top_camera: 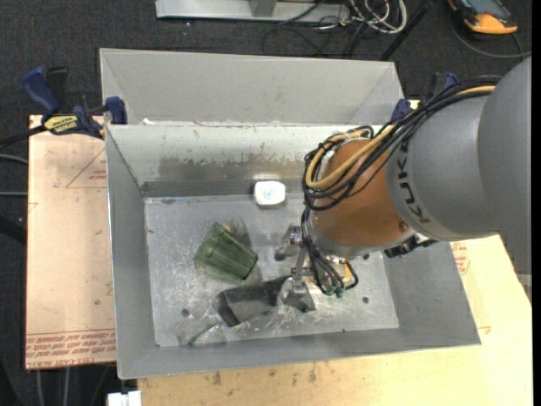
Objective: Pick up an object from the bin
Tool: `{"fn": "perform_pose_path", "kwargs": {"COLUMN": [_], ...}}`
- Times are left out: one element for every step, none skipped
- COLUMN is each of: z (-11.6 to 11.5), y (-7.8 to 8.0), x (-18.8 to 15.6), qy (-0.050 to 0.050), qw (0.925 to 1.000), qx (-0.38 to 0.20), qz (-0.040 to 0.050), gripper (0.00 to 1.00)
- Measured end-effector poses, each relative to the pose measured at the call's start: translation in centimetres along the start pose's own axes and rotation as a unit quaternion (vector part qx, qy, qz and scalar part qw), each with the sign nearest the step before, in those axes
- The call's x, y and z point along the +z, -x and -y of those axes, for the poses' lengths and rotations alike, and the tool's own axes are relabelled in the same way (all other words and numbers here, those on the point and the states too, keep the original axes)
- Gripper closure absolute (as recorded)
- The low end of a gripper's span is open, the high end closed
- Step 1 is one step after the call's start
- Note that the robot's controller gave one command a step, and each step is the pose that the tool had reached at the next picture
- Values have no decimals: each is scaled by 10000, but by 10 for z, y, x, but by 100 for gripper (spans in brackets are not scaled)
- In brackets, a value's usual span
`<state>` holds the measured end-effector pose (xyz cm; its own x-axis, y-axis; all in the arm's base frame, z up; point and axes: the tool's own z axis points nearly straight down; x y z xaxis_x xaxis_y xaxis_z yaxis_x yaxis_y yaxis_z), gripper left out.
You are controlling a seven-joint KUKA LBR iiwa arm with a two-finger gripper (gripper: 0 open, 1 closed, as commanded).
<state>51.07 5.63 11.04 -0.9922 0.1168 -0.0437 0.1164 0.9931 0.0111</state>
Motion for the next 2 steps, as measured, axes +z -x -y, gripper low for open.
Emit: {"fn": "perform_pose_path", "kwargs": {"z": [0, 0], "y": [0, -1], "x": [0, 0], "qy": [0, -1], "qw": [10000, 10000], "qx": [0, -1], "qz": [-2, -14], "gripper": [100, 100]}}
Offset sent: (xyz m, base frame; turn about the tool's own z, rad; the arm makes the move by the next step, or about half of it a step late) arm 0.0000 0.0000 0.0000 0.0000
